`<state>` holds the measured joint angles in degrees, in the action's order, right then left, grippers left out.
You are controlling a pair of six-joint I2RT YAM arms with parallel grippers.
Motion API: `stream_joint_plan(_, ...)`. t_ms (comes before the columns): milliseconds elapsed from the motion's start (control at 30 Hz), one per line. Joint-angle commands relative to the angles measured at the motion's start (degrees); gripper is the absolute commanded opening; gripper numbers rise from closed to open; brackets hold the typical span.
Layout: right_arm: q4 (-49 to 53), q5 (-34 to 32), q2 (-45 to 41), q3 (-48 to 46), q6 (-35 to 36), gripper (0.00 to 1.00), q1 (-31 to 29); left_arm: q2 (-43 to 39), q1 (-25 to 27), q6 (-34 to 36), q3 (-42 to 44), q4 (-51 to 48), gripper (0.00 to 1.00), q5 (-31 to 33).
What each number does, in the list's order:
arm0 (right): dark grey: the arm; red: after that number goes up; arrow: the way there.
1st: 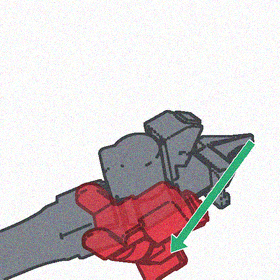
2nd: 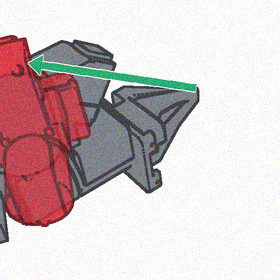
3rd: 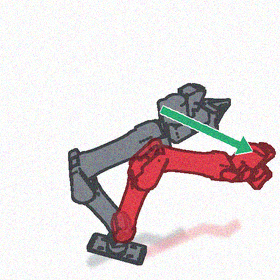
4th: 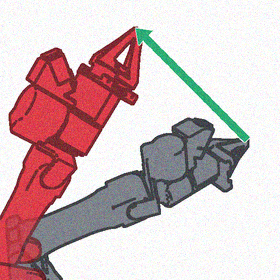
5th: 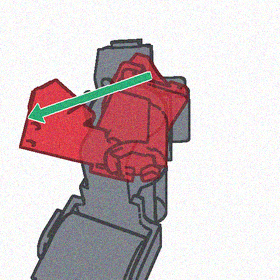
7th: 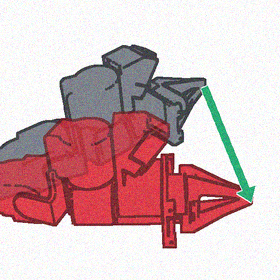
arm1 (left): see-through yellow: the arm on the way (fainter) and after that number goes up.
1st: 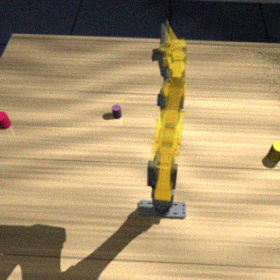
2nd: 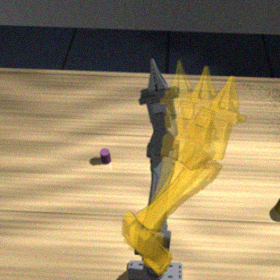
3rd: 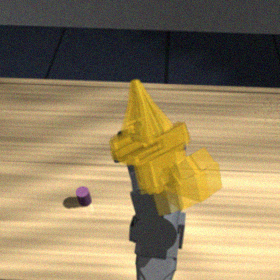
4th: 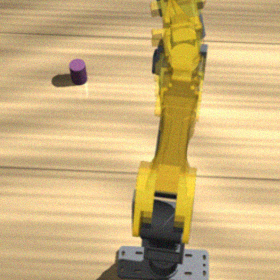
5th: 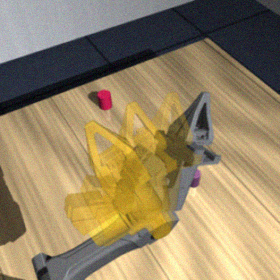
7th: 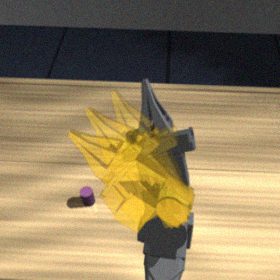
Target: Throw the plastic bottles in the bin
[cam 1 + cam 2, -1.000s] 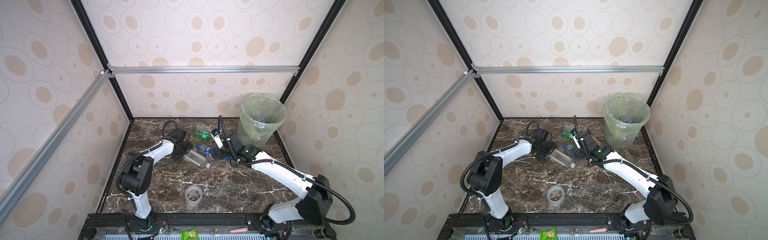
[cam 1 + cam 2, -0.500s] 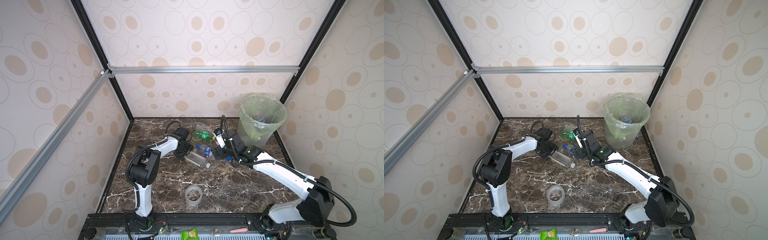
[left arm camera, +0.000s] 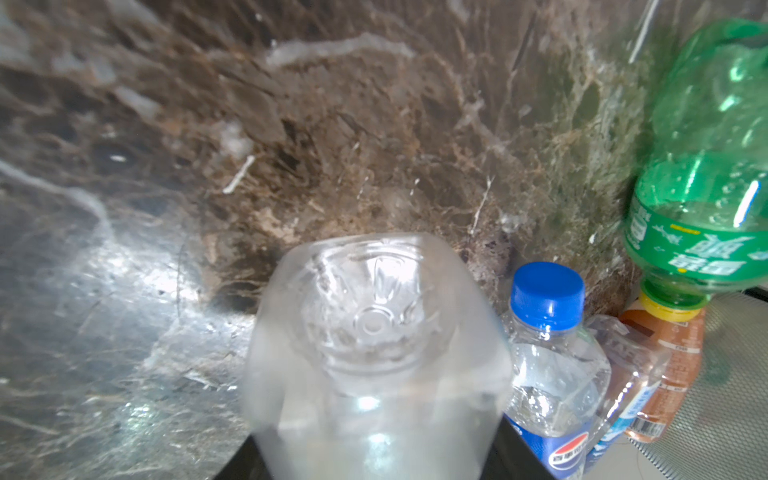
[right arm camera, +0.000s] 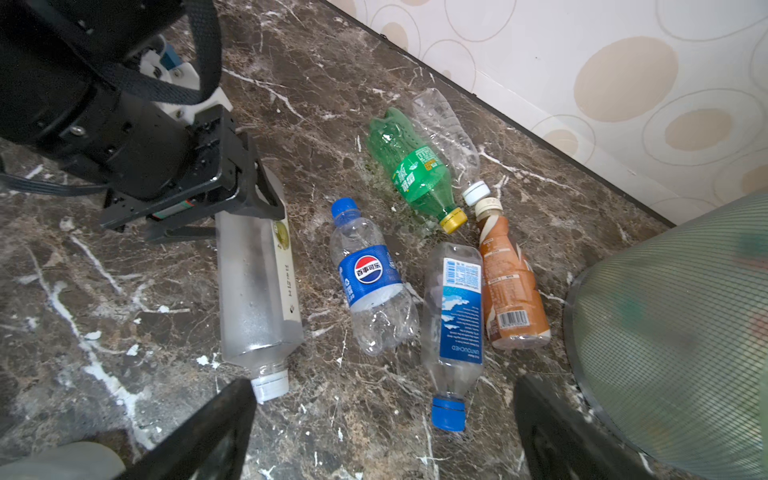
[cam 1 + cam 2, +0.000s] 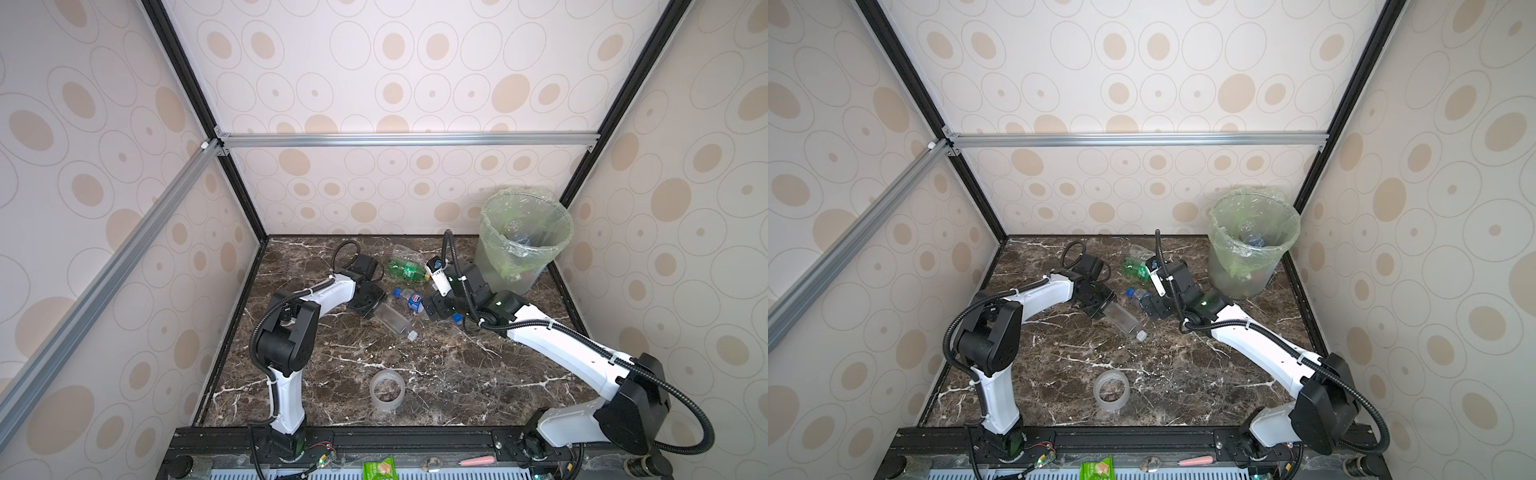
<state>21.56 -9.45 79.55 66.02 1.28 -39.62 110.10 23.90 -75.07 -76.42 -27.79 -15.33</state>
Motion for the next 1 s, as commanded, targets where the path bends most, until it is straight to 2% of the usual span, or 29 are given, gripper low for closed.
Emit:
stream_joint_plan(0,1.12,5.97,0.34,2.51,-2.69,1.0,1.01,-5.08,0.08,4.75,-0.12,2.18,0.37,2.08)
stream_joint_plan(67,2.13,7.86,1.07,4.21,-3.69,1.0,1.14,-7.31,0.06,5.98,0.02,3.85,0.35,2.79)
stream_joint_plan(233,2.38,10.85,2.63,7.15,-5.38,1.0,1.15,-12.09,0.09,10.91,-1.25,8.3,0.38,4.09)
stream_joint_plan(367,2.85,13.23,4.62,10.71,-6.32,1.0,1.29,-15.31,0.17,17.16,-2.86,15.64,0.43,1.76)
stream_joint_plan(467,1.82,13.85,5.47,12.92,-6.7,1.0,1.55,-16.32,0.29,20.82,-5.56,17.5,0.43,1.44)
stream_joint_plan(600,0.84,18.65,7.56,16.47,-7.97,1.0,3.61,-16.37,0.78,24.69,-9.74,18.13,0.44,0.54)
stream_joint_plan(767,0.49,20.51,10.99,20.88,-8.05,1.0,6.49,-17.41,1.0,26.63,-10.94,21.24,0.46,-0.84)
stream_joint_plan(967,0.41,21.68,16.07,26.45,-6.01,0.96,7.11,-18.21,1.45,27.77,-11.42,22.16,0.48,-1.63)
